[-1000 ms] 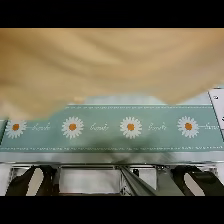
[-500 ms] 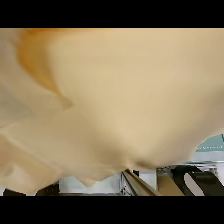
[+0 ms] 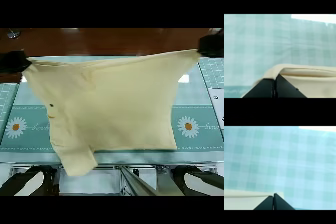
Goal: Fold the shirts.
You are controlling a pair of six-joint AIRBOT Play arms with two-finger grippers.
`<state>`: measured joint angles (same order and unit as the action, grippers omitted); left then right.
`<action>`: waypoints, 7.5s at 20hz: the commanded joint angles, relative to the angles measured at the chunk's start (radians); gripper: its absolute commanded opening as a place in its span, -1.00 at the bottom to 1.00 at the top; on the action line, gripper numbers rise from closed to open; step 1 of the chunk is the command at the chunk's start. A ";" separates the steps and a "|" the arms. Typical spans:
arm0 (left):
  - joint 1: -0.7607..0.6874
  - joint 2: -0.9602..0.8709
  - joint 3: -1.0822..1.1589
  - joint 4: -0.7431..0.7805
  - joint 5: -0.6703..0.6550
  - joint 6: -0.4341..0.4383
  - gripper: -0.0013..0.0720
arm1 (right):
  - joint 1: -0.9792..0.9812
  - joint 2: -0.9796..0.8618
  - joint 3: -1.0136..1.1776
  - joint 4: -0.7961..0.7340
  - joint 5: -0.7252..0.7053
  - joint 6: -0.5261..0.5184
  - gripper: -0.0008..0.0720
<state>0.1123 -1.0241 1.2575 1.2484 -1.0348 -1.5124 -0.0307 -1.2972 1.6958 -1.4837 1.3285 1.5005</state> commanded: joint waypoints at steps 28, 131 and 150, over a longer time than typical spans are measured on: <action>0.069 -0.522 0.009 -0.117 -0.348 0.203 -0.88 | -0.053 -0.617 0.117 0.195 0.307 0.006 -0.93; 0.180 -0.015 -0.889 -0.431 -0.117 0.230 -0.88 | -0.333 0.097 -1.108 0.555 -0.166 -0.109 0.69; 0.249 -0.311 -0.327 -0.583 -0.031 0.244 -0.88 | -0.332 -0.216 -0.518 0.807 -0.043 -0.234 -0.93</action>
<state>0.4007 -1.2129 0.8265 0.7193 -1.1126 -1.2682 -0.3634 -1.4132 1.0775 -0.7837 1.2896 1.2881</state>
